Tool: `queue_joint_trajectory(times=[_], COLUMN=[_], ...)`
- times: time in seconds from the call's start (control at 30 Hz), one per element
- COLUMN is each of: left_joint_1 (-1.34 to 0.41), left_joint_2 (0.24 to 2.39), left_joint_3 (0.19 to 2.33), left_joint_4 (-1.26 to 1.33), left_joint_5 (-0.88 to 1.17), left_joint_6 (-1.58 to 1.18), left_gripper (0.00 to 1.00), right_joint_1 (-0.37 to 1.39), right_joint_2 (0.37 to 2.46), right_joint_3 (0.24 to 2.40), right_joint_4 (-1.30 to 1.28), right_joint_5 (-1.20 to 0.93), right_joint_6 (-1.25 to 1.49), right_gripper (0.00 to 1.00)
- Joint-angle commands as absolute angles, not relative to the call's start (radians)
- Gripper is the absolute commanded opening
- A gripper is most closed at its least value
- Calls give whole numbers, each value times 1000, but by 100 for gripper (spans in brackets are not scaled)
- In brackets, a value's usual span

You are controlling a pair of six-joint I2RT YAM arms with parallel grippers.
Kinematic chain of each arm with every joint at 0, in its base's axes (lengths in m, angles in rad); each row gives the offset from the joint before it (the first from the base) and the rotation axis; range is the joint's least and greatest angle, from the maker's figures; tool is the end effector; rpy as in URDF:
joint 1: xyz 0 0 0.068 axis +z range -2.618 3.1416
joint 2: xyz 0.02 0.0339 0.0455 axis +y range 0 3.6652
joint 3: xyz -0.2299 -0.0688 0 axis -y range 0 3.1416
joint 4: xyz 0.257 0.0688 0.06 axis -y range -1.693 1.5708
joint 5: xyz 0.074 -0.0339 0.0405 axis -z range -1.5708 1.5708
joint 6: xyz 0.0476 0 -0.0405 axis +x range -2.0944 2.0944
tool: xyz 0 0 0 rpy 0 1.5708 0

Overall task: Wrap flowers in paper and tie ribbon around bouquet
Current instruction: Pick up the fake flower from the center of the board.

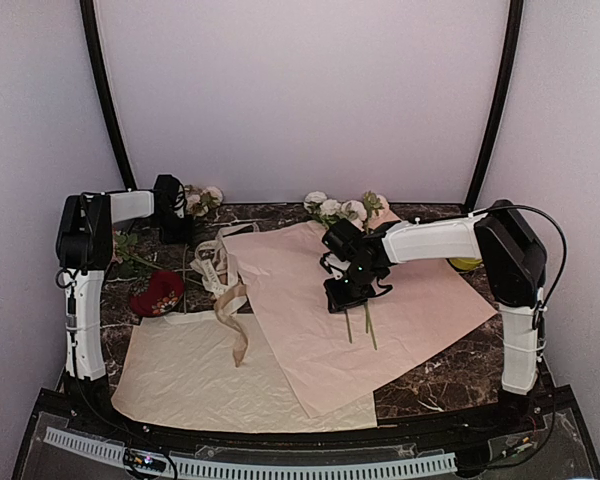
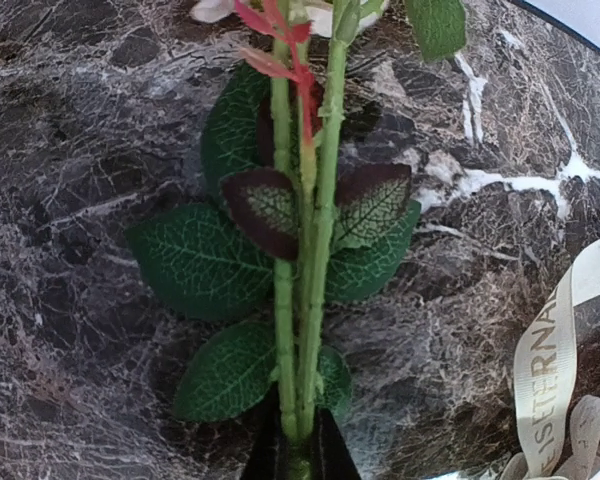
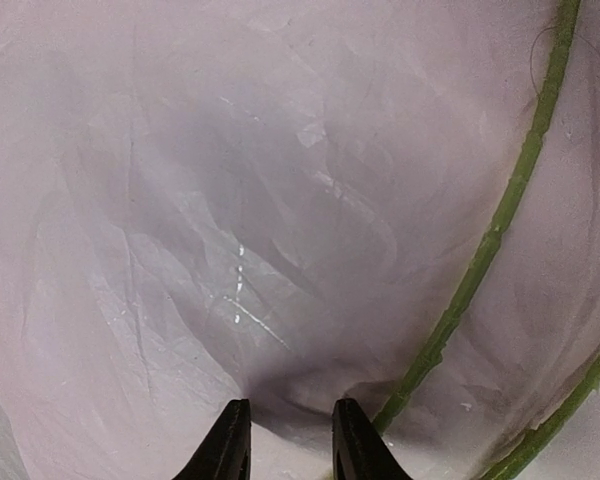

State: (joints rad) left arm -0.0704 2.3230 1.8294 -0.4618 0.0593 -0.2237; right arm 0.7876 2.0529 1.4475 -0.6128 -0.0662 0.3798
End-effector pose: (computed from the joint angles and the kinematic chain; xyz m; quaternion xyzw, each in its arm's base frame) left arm 0.5005 -0.0381 0.1132 -0.0640 0.9505 -0.0723 0.2953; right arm 0.2899 0.2956 0.1063 -0.2049 0.9624 0.1238 0.1283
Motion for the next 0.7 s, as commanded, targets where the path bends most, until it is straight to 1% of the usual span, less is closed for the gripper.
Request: queue_joint_trajectory(times=[0.0,0.2,0.37,0.47,0.53,0.67], left_joint_1=[-49,-12,-15,-23,-40,-99], left_joint_2=[2321,2154,1948,1820,1731,1558], left_joint_3=[1837,1823,1708,1638,1571,1417], left_joint_4=[-549,-439,-179,-72,28,219], left_joint_5=[20,-36,141,178,200,329], left_joint_6=[-240,-268,-249,-257,-253,-245], left_gripper=[0,0,0,0,0,0], right_joint_1=[796,795,795,796,796,796], right_joint_2=[2028,2003,1969,1936,1891,1791], right_joint_3=[1453,1432,1443,1463,1465,1461], right_joint_4=[-630,-629,-617,-608,-585,-498], right_joint_5=[-55,-47,-81,-98,-123,-196], right_joint_6=[393,397,390,377,366,324], right_gripper=[29,29,29,29,29,29])
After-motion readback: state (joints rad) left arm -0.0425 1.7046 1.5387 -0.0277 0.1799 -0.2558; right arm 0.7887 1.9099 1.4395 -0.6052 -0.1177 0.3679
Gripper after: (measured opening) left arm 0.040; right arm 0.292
